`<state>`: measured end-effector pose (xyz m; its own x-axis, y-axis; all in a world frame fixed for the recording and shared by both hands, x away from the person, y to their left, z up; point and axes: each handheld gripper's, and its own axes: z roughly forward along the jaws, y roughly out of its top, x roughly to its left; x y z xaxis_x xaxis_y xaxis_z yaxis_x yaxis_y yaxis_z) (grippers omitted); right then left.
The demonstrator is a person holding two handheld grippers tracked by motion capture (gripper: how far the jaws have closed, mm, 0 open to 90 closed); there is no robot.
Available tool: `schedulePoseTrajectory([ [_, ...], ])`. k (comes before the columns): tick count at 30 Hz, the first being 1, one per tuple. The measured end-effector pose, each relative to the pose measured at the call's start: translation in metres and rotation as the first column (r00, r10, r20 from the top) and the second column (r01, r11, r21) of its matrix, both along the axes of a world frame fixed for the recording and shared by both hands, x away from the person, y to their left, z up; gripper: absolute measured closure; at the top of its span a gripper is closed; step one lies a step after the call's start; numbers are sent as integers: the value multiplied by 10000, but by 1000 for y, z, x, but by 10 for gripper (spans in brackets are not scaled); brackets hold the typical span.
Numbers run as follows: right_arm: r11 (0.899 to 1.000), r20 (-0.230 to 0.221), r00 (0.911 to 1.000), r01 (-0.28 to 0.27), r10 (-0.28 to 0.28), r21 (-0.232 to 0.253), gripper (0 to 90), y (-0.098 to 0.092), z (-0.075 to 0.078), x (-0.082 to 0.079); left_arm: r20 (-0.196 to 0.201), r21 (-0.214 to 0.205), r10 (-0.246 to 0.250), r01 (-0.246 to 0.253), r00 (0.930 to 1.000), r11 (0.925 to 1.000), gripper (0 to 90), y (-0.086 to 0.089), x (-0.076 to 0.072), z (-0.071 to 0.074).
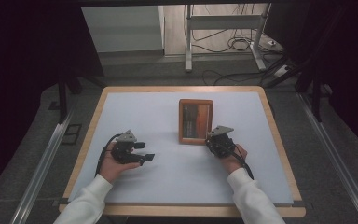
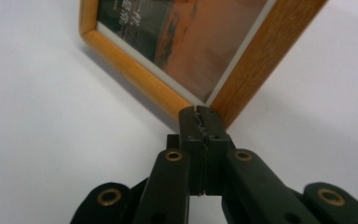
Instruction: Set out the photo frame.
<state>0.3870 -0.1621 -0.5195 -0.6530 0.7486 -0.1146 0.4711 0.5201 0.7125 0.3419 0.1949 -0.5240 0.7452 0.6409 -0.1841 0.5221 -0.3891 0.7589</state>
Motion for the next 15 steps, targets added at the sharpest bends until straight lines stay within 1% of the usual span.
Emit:
schedulePoseTrajectory([
  [9,10000,3,10000,43,-43,38,893,-2,0,1,-15,3,0,0,10000,10000,289,0,1,0],
  [15,9997,99,9999,-106,104,212,893,-1,3,-3,23,-4,30,-30,10000,10000,289,1,0,0],
])
